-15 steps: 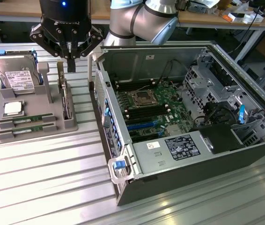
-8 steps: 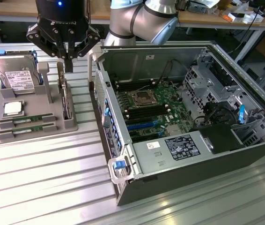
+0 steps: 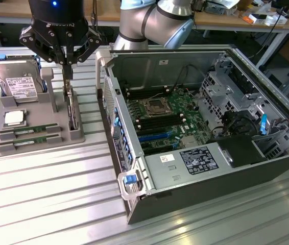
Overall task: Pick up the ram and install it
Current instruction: 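Reach for the ram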
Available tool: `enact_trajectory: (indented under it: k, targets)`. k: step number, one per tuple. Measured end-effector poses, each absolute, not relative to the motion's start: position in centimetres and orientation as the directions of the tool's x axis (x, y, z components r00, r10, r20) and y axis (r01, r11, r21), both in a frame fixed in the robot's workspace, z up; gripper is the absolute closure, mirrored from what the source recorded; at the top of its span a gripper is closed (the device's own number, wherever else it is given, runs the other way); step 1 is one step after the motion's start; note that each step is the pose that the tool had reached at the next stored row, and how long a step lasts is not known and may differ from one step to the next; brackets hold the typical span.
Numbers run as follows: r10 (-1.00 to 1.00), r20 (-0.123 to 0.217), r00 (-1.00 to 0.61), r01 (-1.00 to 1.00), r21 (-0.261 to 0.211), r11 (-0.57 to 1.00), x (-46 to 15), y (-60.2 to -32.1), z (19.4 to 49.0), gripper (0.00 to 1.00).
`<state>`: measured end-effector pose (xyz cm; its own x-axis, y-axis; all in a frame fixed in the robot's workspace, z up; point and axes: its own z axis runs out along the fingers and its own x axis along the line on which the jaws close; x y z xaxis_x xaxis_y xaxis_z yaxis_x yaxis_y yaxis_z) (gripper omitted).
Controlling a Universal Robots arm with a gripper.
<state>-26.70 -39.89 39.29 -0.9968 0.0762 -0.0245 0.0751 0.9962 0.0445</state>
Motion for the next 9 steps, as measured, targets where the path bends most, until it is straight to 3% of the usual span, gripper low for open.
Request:
enact_trajectory:
  k: [9]
  targets:
    - [0.076, -0.024, -0.997, 0.075, 0.044, 0.996, -28.0, -39.9, 39.3, 0.89]
